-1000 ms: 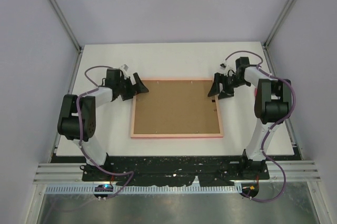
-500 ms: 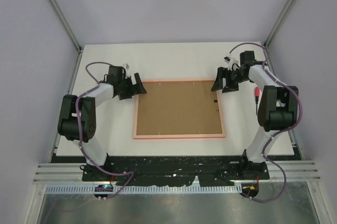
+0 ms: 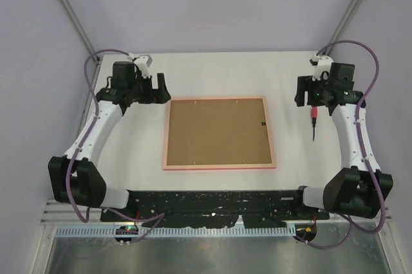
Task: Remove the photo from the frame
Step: Turn over the photo frame at the center of the board, then pick up the screwdriver from the center of the board.
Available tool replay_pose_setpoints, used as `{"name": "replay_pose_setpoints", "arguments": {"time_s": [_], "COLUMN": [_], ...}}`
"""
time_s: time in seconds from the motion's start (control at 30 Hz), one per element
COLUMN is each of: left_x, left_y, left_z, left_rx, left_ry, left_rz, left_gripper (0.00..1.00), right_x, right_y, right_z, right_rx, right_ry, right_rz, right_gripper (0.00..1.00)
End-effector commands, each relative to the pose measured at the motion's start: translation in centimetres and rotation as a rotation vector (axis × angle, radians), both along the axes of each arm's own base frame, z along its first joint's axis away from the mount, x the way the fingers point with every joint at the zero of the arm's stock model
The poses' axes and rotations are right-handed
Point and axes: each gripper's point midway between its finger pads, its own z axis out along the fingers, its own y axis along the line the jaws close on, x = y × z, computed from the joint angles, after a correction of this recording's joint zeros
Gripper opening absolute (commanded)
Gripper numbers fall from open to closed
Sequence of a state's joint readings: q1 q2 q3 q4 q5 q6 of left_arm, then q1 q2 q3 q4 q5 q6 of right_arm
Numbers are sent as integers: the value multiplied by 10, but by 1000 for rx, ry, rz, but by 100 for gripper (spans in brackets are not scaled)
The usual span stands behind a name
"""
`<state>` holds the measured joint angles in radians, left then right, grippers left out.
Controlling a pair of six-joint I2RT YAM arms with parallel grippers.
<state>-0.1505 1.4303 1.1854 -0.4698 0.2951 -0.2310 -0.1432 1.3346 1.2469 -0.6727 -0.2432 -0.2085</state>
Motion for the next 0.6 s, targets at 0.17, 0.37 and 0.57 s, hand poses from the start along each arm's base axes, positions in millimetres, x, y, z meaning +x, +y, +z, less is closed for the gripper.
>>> {"name": "replay_pose_setpoints", "arguments": {"time_s": [0.17, 0.37, 0.57], "left_x": [-77, -93, -100], "left_y": [27, 33, 33], "left_z": [42, 23, 24], "left_rx": [245, 280, 279], "left_ry": [-96, -119, -151], "left_rz": [-216, -232, -248], "left_gripper": [100, 100, 100], "right_x": [-58, -66, -20], "right_y": [-94, -100, -105], "right_z": [-30, -58, -71], "right_rx": [-201, -144, 2], "right_ry": [30, 135, 206], "right_rz": [-173, -235, -289], "right_gripper": [79, 79, 77]}}
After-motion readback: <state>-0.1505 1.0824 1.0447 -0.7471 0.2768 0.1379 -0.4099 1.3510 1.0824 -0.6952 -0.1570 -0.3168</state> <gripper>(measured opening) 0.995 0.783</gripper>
